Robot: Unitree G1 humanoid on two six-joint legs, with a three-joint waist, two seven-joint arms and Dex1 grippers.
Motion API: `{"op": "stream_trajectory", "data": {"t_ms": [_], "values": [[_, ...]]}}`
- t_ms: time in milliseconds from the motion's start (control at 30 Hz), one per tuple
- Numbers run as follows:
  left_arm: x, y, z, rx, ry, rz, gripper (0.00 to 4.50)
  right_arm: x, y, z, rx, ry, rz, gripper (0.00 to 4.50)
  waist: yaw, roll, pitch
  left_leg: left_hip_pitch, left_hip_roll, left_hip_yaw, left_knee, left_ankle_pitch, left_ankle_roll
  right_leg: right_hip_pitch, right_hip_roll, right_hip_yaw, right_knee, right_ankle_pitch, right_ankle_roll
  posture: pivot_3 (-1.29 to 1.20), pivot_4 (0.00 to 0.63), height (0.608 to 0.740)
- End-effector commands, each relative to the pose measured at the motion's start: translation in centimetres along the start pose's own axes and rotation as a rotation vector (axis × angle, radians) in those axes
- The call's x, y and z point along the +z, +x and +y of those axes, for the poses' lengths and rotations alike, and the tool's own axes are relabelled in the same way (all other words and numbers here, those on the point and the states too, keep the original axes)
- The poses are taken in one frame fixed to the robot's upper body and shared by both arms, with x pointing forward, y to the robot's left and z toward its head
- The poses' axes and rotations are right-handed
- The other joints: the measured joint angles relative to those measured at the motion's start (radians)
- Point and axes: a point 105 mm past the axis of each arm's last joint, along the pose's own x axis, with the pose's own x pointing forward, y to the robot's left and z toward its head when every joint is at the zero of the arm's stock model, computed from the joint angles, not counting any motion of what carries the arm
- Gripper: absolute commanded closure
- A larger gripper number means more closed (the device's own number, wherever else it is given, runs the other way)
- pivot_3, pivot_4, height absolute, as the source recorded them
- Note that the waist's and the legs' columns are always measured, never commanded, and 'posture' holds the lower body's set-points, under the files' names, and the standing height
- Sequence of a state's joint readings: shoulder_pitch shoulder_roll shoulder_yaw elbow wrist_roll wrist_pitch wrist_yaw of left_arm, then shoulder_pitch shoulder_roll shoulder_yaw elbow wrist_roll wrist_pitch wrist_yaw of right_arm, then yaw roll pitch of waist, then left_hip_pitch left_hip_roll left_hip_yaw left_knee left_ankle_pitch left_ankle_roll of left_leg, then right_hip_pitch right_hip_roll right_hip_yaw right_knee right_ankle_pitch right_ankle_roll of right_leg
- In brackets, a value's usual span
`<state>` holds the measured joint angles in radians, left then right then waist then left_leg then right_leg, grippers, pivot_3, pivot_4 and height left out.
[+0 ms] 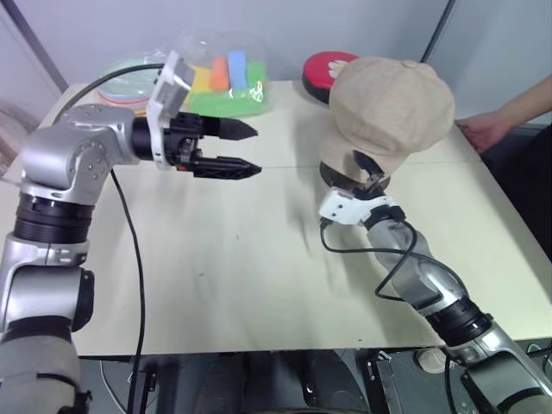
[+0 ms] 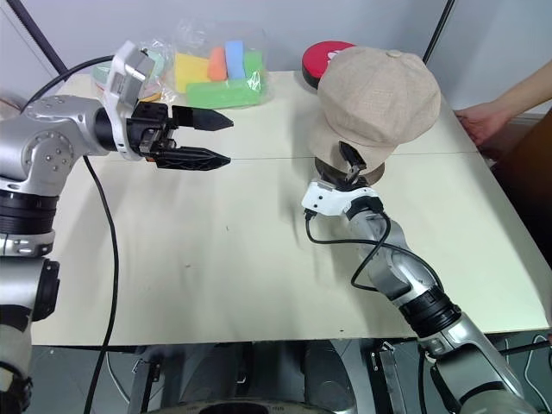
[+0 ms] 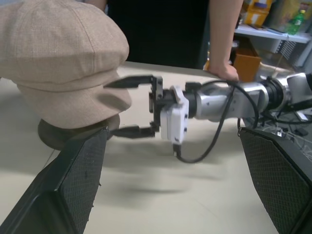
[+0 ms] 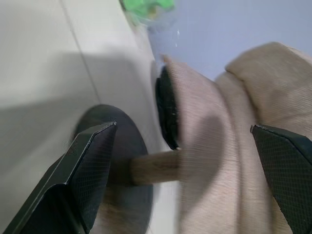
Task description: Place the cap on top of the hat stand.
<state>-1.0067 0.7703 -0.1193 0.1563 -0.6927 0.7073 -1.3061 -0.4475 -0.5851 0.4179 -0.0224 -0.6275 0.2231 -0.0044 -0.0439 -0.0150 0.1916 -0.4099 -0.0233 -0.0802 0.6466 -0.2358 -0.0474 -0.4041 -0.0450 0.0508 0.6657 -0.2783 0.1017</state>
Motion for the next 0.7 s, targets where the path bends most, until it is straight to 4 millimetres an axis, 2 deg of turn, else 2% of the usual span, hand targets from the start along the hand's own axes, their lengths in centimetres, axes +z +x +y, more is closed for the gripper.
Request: {"op": "stream_trajectory", "data": {"t_ms": [33, 267, 433, 600, 700], "values": [[1.7, -0.7, 0.0, 0.016, 0.06, -0.032, 0.0, -0.5, 0.4, -2.2, -0.085, 0.001, 0.014, 0.89, 0.0, 0.0, 0.0, 0.0, 0.0, 0.0, 0.0, 0.0, 0.0, 0.0, 0.0, 0.0, 0.0, 0.0, 0.0, 0.0, 0.15, 0.74], [2.0, -0.7, -0.1, 0.015, 0.061, -0.045, 0.0, -1.9, 0.2, -2.8, -0.093, -0.01, 0.044, 4.46, 0.0, 0.0, 0.0, 0.0, 0.0, 0.0, 0.0, 0.0, 0.0, 0.0, 0.0, 0.0, 0.0, 0.0, 0.0, 0.0, 0.15, 0.74], [2.0, -0.7, -0.1, 0.02, 0.057, -0.051, 0.0, -1.7, -0.8, -3.9, -0.081, -0.077, -0.028, 4.46, 0.001, 0.0, 0.0, 0.001, 0.0, 0.0, 0.0, 0.0, 0.0, 0.001, 0.0, 0.0, 0.0, 0.0, 0.0, 0.0, 0.15, 0.74], [2.1, -1.0, 0.1, 0.034, 0.044, -0.065, 0.0, -2.8, -3.2, -6.6, -0.051, -0.161, -0.14, 4.46, 0.003, 0.0, 0.0, 0.0, -0.001, 0.0, 0.0, 0.0, 0.0, 0.001, -0.001, 0.0, 0.0, 0.0, 0.0, 0.0, 0.15, 0.74], [2.3, -1.2, 0.2, 0.04, 0.039, -0.073, 0.0, -4.0, -4.2, -8.5, -0.057, -0.117, -0.185, 4.46, 0.0, 0.0, 0.0, 0.001, -0.001, 0.0, 0.0, 0.0, 0.0, 0.001, -0.001, 0.0, 0.0, 0.0, 0.0, 0.0, 0.15, 0.74]]}}
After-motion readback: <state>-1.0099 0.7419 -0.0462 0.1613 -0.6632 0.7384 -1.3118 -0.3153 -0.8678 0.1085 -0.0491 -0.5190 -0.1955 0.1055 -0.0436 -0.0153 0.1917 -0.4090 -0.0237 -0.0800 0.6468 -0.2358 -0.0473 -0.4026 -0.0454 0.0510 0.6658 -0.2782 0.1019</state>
